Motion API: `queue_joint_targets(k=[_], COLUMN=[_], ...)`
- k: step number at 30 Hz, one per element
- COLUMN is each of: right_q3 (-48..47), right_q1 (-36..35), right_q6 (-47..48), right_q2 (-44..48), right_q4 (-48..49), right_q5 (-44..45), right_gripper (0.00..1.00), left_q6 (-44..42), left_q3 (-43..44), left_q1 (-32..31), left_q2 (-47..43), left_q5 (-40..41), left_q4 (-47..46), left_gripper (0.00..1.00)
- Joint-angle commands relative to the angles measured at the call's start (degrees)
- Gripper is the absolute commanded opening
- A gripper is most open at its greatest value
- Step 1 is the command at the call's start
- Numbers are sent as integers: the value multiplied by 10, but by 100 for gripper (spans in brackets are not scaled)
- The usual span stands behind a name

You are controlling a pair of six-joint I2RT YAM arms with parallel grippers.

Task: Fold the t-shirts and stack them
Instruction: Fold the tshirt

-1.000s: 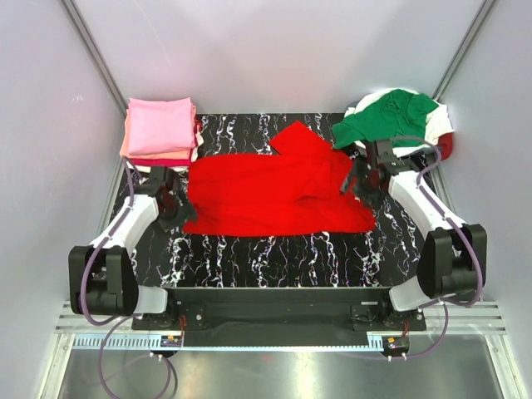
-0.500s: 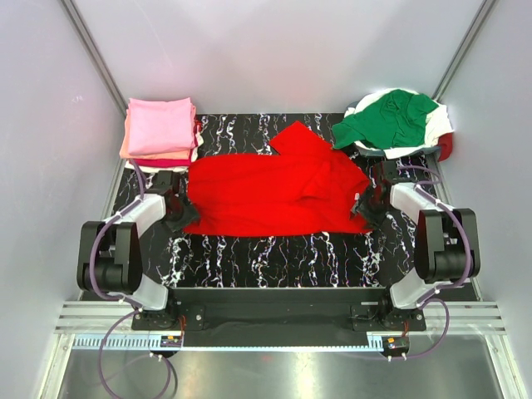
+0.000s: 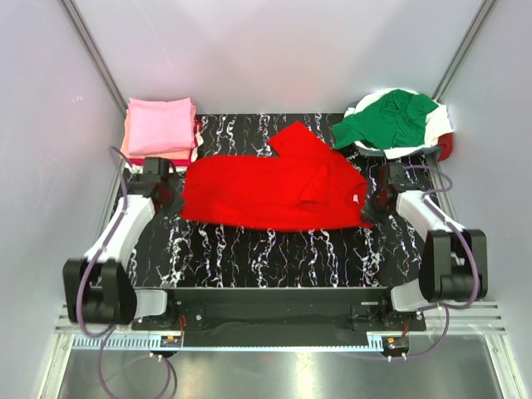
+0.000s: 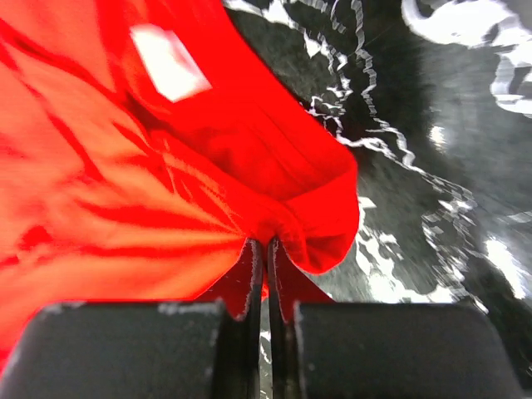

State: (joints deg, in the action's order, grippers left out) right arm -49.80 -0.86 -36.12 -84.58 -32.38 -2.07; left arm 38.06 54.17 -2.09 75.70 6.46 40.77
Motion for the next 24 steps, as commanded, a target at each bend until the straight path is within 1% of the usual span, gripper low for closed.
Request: queue_joint_targets(k=[1,3,4,5,6,7,8,9,11,12,13,14,15,16,17,21,22,24], right_q3=[-16,-7,7,15,23,42,51,58,62,62,59,57,54,45,39,-6,-21,-33], right_q1=[3,3,3,3,3,3,3,3,3,3,3,3,3,3,3,3,3,2], right_q6=[-6,-11,-12,-19,-19,-25,-29,-33,-40,-40,-41,-41,-40,-40,-34,-20,-12,0], right_q2=[72,82,83,79,78,78,80,83,89,90,93,99,102,105,107,112,113,113], right_q4=[-47,-58,-63,-65,-62,-56,-52,-48,-52,-56,-62,-64,-69,-70,-72,-78,-75,-57], right_q5=[83,101,102,98,91,80,75,71,65,65,64,63,65,66,67,55,47,-15], right_gripper=[0,0,0,0,0,0,0,0,0,0,25,40,56,77,79,80,80,75], left_q6=[22,32,45,51,63,72,84,96,102,102,97,92,79,71,62,8,-1,-22], left_q3=[8,-50,-70,-116,-128,-131,-137,-150,-147,-140,-135,-129,-123,-113,-109,-100,-86,-63], left_q1=[8,16,18,19,12,9,9,9,9,9,10,9,10,9,10,5,3,0], left_q2=[-87,-113,-120,-133,-140,-152,-161,-172,-200,-208,-224,-230,-237,-241,-240,-197,-175,-157], left_q5=[72,45,33,20,-12,-27,-42,-83,-99,-104,-100,-95,-81,-73,-66,-96,-101,-105], left_q4=[82,91,92,88,85,86,93,91,110,120,127,135,136,134,114,47,40,40], left_gripper=[0,0,5,10,15,22,25,29,41,44,49,58,61,62,62,62,61,59])
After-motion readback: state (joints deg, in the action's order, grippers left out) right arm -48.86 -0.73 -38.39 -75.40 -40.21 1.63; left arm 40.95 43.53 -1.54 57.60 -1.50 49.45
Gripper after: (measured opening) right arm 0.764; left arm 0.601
